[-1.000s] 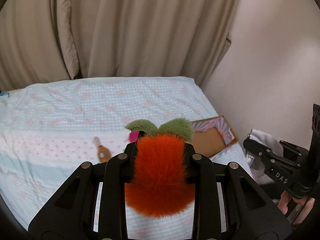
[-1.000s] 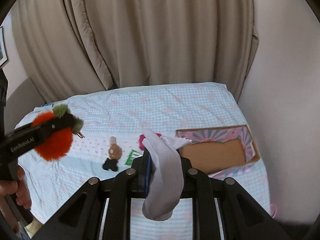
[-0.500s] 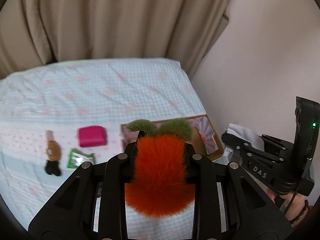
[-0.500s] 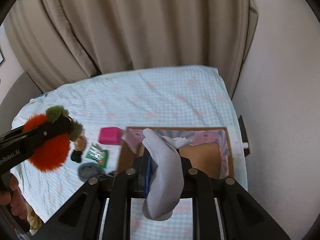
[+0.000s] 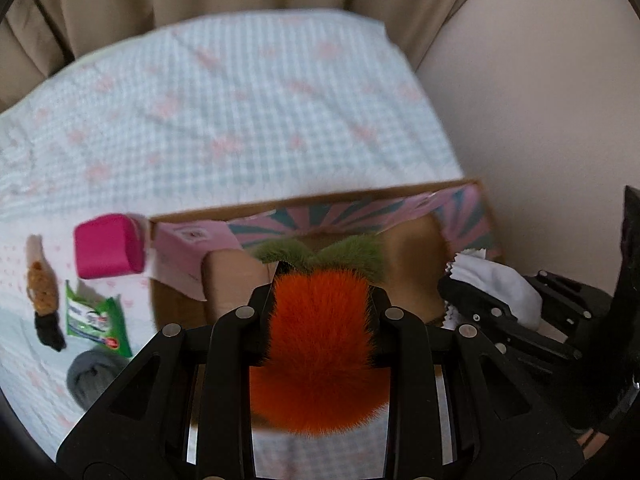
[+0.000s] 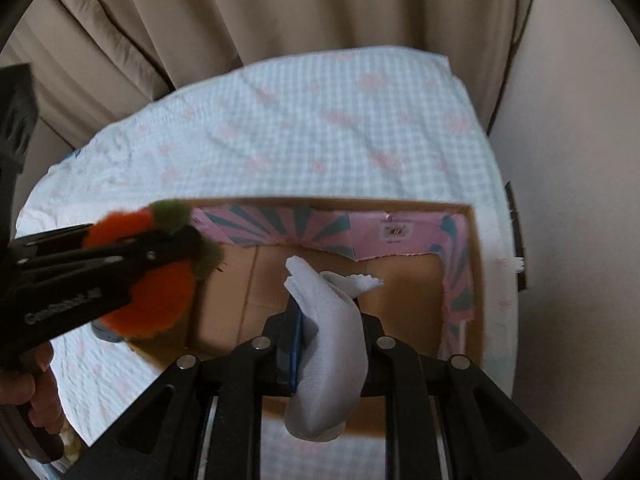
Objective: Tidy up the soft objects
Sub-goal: 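Carry the carrot and white sock into the cardboard box and open both tools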
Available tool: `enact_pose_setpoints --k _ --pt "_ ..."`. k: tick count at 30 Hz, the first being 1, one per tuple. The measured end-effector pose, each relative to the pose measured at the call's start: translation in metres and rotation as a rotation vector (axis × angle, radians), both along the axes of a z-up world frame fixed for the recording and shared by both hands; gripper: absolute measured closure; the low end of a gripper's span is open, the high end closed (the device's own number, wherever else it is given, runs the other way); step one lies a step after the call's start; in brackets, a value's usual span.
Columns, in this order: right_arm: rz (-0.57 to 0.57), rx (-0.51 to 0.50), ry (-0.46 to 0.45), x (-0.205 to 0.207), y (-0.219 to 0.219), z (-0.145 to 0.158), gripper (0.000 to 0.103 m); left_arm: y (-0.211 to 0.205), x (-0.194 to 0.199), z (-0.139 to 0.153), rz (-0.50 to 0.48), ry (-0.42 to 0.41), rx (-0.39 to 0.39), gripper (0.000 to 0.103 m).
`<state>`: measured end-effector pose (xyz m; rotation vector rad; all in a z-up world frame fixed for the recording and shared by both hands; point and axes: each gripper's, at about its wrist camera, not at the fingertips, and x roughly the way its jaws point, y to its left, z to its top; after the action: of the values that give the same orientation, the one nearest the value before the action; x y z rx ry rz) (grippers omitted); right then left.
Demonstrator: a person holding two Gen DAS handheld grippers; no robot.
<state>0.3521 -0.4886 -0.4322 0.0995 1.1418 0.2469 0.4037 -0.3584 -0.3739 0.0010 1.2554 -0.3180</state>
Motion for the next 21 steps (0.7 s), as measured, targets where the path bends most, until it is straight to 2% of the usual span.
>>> enact_pose_setpoints --k 4,7,9,10,11,12,14,16,21 --pt "0.048 -0.015 0.037 0.009 0.002 -0.034 0.086 -0.003 0.011 -0.034 0.021 0.052 0.042 0.079" --pt "0.081 -0.023 0.042 0.012 0.003 -0.048 0.086 -0.003 0.018 -0.044 0.037 0.074 0.037 0.079" --pt "0.099 -0.022 0.050 0.012 0.004 -0.053 0.080 -0.004 0.022 -0.045 0.043 0.083 0.035 0.074" --pt "0.107 -0.019 0.049 0.013 0.004 -0.055 0.059 -0.004 0.024 -0.042 0.041 0.085 0.031 0.058" --pt "0.117 -0.012 0.048 0.013 0.004 -0.055 0.021 -0.004 0.025 -0.039 0.042 0.083 0.040 0.021" --pt "0.127 -0.002 0.044 0.013 0.004 -0.055 0.002 -0.004 0.026 -0.036 0.049 0.073 0.067 0.001" --pt "0.139 0.027 0.007 0.007 0.005 -0.051 0.000 -0.002 0.027 -0.033 0.060 0.050 0.091 0.000" --pt "0.138 0.039 -0.006 0.004 0.004 -0.050 0.000 0.002 0.028 -0.034 0.058 0.061 0.078 0.000" --pt "0.141 0.013 -0.007 -0.002 0.004 -0.052 0.000 0.010 0.025 -0.027 0.068 0.054 0.066 0.000"
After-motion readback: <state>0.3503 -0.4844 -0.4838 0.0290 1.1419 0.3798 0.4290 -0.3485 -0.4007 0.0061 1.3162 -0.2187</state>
